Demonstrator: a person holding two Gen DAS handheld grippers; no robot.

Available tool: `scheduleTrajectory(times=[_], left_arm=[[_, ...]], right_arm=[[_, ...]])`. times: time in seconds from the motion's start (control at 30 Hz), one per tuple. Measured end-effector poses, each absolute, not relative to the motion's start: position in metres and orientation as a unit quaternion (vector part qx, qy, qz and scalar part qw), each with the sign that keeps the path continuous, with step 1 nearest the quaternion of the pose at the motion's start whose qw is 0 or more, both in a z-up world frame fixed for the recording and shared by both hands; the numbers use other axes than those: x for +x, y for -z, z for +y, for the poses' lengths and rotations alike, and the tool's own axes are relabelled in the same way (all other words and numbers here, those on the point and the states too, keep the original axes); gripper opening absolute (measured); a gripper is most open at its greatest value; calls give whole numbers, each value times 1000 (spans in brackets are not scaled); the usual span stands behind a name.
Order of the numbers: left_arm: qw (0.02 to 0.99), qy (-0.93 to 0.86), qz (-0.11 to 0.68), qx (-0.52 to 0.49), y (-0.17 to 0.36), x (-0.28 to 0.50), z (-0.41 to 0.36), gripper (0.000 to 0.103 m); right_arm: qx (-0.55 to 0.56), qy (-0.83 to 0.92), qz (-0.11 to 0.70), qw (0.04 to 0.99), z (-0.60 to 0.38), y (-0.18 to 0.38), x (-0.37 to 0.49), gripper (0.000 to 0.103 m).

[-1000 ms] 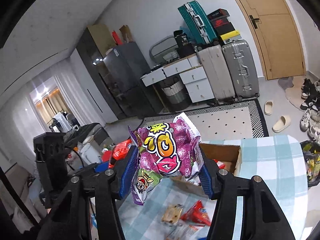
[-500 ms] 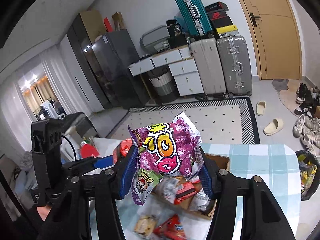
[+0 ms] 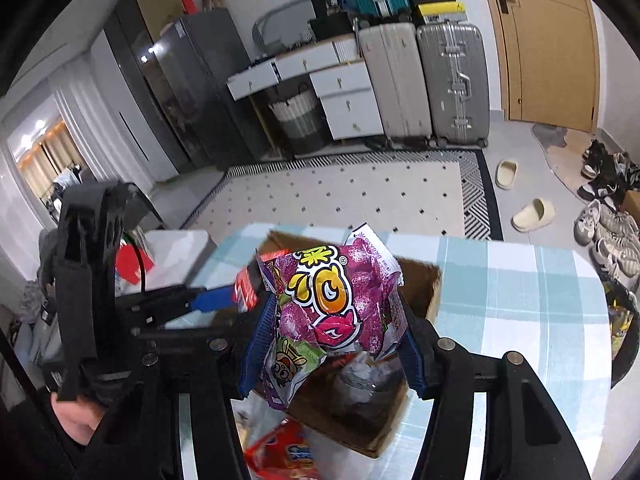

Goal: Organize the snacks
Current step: 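Lower both packs into the box and open both tools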

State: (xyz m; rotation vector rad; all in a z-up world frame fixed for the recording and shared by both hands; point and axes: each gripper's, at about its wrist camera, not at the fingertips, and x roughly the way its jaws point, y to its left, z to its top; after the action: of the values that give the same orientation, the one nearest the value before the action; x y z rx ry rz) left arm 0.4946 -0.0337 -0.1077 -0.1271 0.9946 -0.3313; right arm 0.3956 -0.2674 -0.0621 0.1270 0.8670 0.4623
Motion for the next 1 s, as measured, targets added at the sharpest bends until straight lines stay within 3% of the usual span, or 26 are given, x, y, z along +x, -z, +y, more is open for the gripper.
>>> scheduleTrajectory(times=[0.33,0.7,1.0], left_arm=[[848,146,505,-67,149,524,-43,46],[851,146,498,-81,144,519,-32,75],[876,123,462,-58,106,470,-14,77]], right_arm=[[61,-216,440,870,-268,94,402,58],[66,-209,435,873,-269,95,398,62],[65,-210,406,887,-279,61,368,67]])
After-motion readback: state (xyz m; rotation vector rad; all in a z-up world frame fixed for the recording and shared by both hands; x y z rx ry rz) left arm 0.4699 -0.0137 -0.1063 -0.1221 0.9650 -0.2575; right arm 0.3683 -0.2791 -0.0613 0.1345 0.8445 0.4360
